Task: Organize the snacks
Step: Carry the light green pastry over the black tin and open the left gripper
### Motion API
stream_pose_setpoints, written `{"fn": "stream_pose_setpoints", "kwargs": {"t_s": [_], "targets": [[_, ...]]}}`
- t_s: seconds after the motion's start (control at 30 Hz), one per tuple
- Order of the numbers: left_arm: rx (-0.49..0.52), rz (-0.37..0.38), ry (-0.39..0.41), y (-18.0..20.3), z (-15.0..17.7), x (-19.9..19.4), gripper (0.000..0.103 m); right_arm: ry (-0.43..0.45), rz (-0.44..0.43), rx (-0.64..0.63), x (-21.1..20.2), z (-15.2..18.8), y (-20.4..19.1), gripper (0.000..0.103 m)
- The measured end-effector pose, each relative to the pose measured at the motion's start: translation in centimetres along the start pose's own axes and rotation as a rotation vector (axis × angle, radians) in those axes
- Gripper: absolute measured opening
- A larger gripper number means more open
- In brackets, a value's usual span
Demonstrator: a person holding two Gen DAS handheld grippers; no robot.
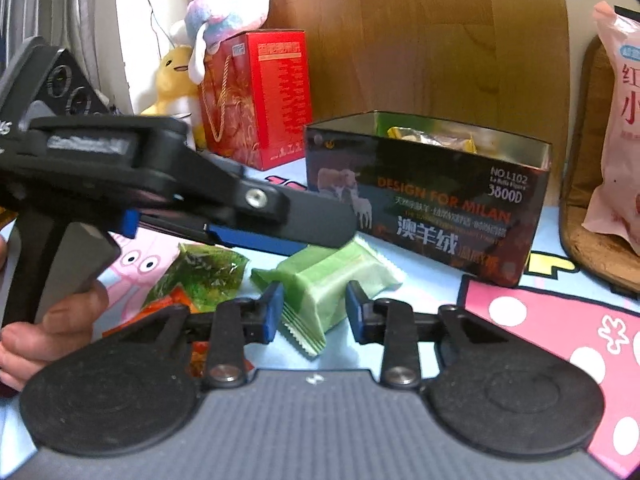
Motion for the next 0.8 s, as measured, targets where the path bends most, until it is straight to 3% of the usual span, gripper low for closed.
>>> {"fn": "stream_pose_setpoints", "kwargs": {"t_s": [0.07,0.17,0.27,0.3,0.37,0.47,0.63,0.7,0.8], "targets": [[-0.017,0.070,-0.046,0.3,0.2,0.6,0.063,0.011,-0.018,0.005,-0.1,-0.1,0.0,0.012],[0.032,0.009,-0.067,0.8,0.6,1.1,0.063,-0.003,-0.013,-0.007,0.2,-0.1,-0.6,0.012],[0.014,0.030,-0.042,0.5,0.1,0.4,0.064,-0.015,-0.021,0.012,0.5,-0.1,-0.4,0.017],[0.014,0.015,-0.016,0.3,-0.1,-0.2,0.069,-0.015,-0.028,0.029,0.4,-0.1,-0.1,0.018],[-0.004,-0.014,0.033,-0.4,-0.8,-1.1,0.075,-0.017,-0.028,0.044,0.3,0.0,0.1,0.038],[-0.071,-0.061,0.062,-2.4,-1.5,-1.8,0.075,0.003,-0.014,0.023,-0.2,0.1,-0.1,0.066],[-0.129,-0.097,-0.032,-4.0,-1.0,0.1,0.075,-0.045,-0.010,-0.003,0.4,0.3,-0.2,0.071],[-0.077,-0.122,-0.097,-3.5,-0.4,1.5,0.075,-0.088,-0.027,-0.004,1.2,0.3,-0.2,0.072],[0.029,-0.148,-0.122,-1.8,0.4,2.3,0.077,-0.105,-0.016,-0.054,1.7,0.1,-0.9,0.070]]}}
Point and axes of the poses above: each gripper's, at about its wrist camera, not at the fingertips, and x roughly the way its jaws point, y to its right, z to its underside, the point moved 4 cm from there along x, roughly the way its jaws point, and after that the axes turned 3 degrees about z, right-handed, at the moved point
